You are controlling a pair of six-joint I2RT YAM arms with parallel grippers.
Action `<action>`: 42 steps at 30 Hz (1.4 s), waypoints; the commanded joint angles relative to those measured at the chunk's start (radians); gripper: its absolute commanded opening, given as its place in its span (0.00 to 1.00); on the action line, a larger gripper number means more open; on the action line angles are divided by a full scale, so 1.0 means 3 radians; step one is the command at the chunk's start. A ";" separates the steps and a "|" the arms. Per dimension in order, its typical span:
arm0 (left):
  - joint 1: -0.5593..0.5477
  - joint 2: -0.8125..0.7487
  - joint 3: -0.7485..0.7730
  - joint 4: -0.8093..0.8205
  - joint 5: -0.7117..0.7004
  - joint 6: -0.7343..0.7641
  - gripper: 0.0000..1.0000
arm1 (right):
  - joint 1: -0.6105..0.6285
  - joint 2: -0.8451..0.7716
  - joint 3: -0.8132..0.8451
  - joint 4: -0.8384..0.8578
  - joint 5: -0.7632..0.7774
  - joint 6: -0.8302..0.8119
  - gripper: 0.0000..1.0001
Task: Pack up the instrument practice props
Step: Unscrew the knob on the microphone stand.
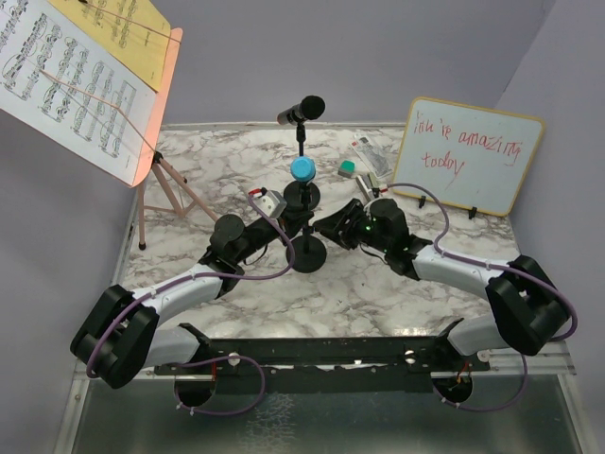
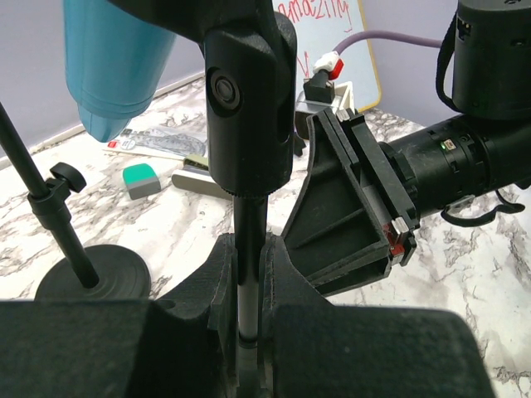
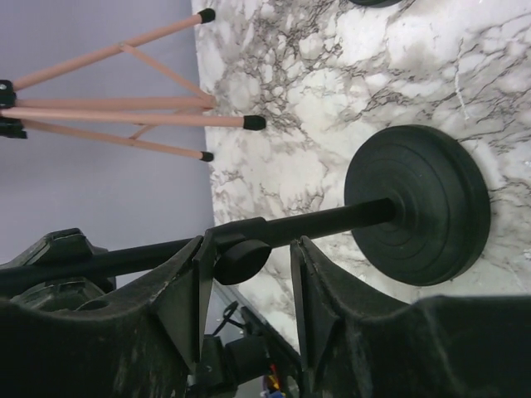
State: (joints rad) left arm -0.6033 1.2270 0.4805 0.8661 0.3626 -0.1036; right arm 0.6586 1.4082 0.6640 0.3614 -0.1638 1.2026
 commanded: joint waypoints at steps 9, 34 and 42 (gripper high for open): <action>0.0007 0.0004 -0.0005 -0.0284 0.0085 0.0019 0.00 | -0.0007 0.0170 -0.0256 0.0641 -0.0491 0.0691 0.42; 0.0007 -0.0052 -0.0020 -0.0284 0.0093 0.0003 0.00 | -0.0011 -0.0041 -0.0510 0.0782 0.0122 0.1090 0.47; 0.0007 -0.0040 -0.0007 -0.0285 0.0092 -0.0002 0.00 | -0.0009 0.0026 -0.0431 0.0728 0.0076 0.1063 0.46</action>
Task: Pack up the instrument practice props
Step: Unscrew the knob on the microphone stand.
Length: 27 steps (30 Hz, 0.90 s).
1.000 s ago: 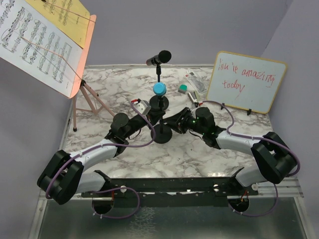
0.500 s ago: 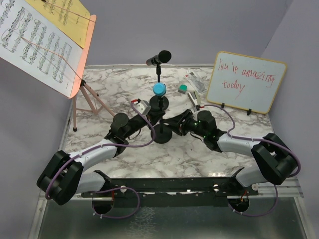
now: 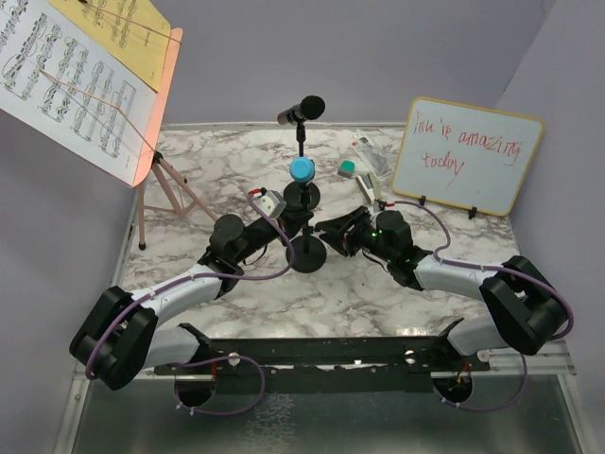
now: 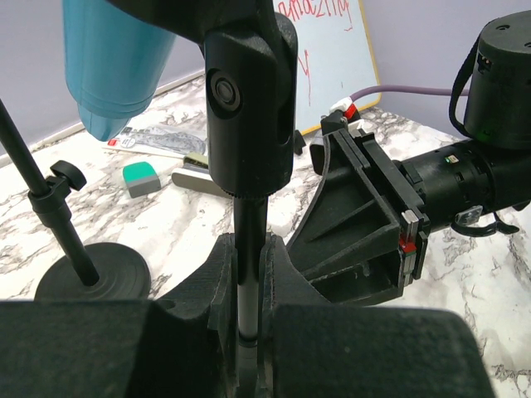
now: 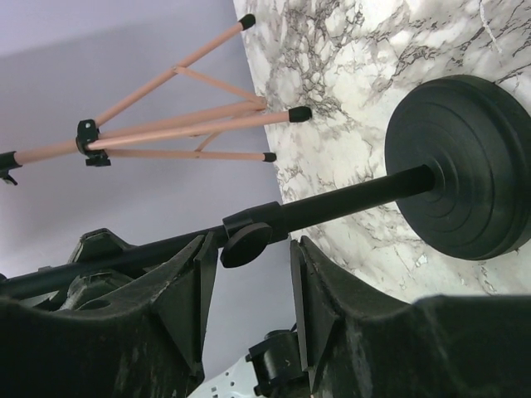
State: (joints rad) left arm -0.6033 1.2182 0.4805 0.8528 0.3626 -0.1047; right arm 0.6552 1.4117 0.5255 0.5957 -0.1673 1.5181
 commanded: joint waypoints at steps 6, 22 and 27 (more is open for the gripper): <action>0.0007 -0.0006 -0.0007 -0.0240 0.0096 0.0006 0.00 | -0.0001 0.0160 0.0073 0.0072 -0.0114 0.0018 0.40; 0.0007 0.0004 -0.0006 -0.0240 0.0049 0.0003 0.00 | 0.0000 0.0339 0.0188 0.0327 -0.0539 -0.0397 0.05; 0.0007 0.0030 -0.0001 -0.0245 0.0037 -0.0002 0.00 | -0.0001 0.0496 0.0243 0.0650 -0.0858 -0.1046 0.00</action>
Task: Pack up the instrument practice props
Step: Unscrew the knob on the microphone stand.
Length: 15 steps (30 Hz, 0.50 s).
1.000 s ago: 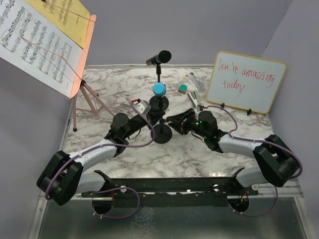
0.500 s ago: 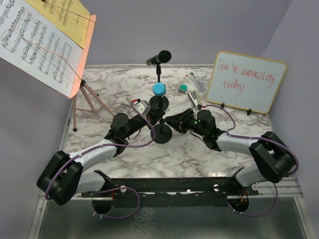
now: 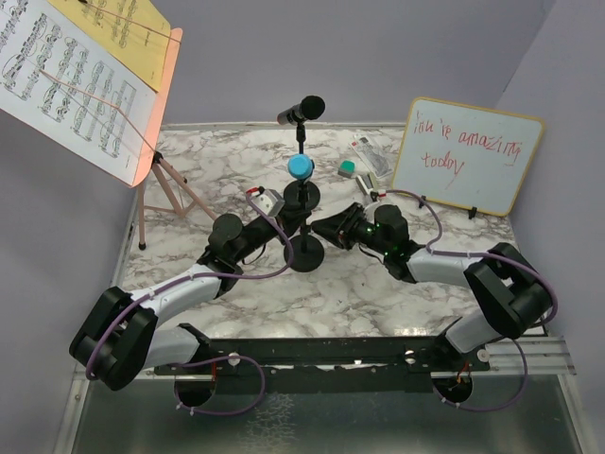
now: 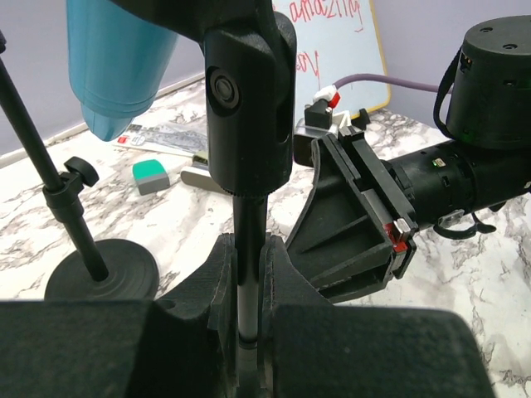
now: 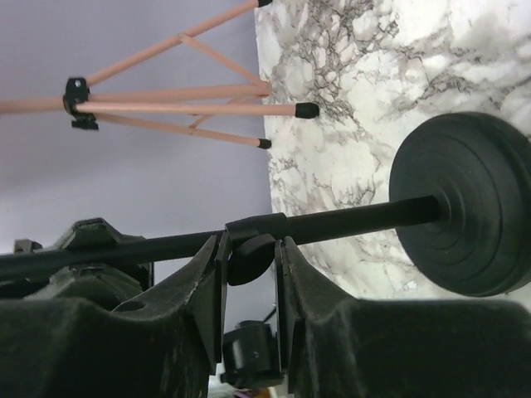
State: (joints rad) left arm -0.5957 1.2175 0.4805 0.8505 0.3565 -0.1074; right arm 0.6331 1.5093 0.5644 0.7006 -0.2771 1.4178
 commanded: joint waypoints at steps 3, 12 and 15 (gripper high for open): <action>-0.0014 0.0021 -0.0001 -0.0247 0.0042 0.0009 0.00 | 0.0073 0.0238 0.0088 0.0537 -0.0640 -0.1284 0.00; 0.0072 0.0042 0.0000 -0.0273 0.0088 -0.0044 0.00 | 0.0075 0.0252 -0.0015 0.0782 -0.1289 -0.3774 0.01; 0.0094 0.0060 0.0007 -0.0273 0.0137 -0.0060 0.00 | 0.0075 0.0207 -0.0017 0.0661 -0.1578 -0.4805 0.01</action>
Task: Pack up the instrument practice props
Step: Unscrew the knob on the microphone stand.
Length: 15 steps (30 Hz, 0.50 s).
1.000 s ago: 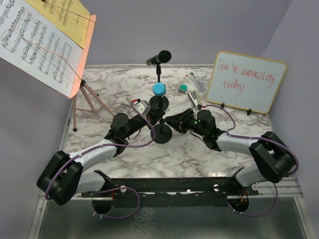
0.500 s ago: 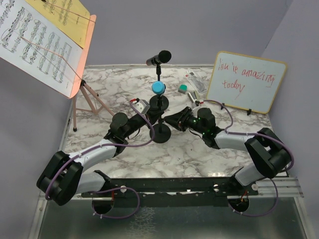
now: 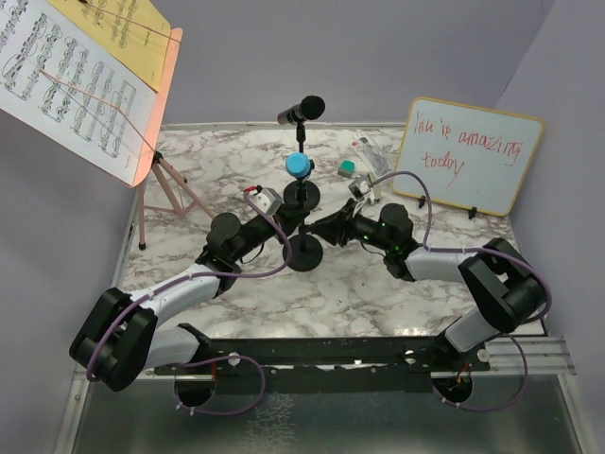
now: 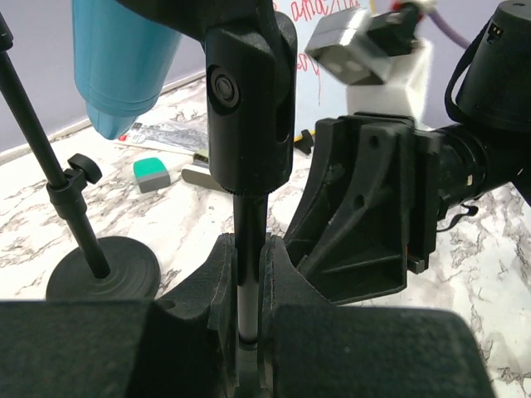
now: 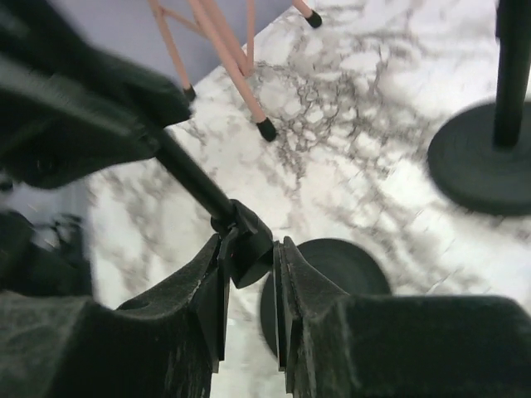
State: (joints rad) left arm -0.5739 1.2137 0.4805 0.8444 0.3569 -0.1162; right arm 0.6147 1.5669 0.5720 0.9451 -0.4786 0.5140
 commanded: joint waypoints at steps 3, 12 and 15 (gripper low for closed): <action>0.0026 0.0090 0.0022 -0.0253 0.0214 -0.0037 0.00 | 0.0140 -0.0022 0.0152 -0.0780 -0.1067 -0.2684 0.00; 0.0036 0.0121 0.0047 -0.0265 0.0367 -0.0022 0.00 | 0.0142 -0.0304 0.0276 -0.1810 -0.0948 -0.4227 0.00; 0.0037 0.0133 0.0060 -0.0285 0.0395 -0.0007 0.00 | 0.0147 -0.0410 0.0262 -0.1928 -0.0797 -0.4453 0.00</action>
State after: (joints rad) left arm -0.5583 1.2228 0.4881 0.8459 0.4076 -0.1223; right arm 0.6315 1.4654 0.6613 0.5911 -0.6937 -0.6167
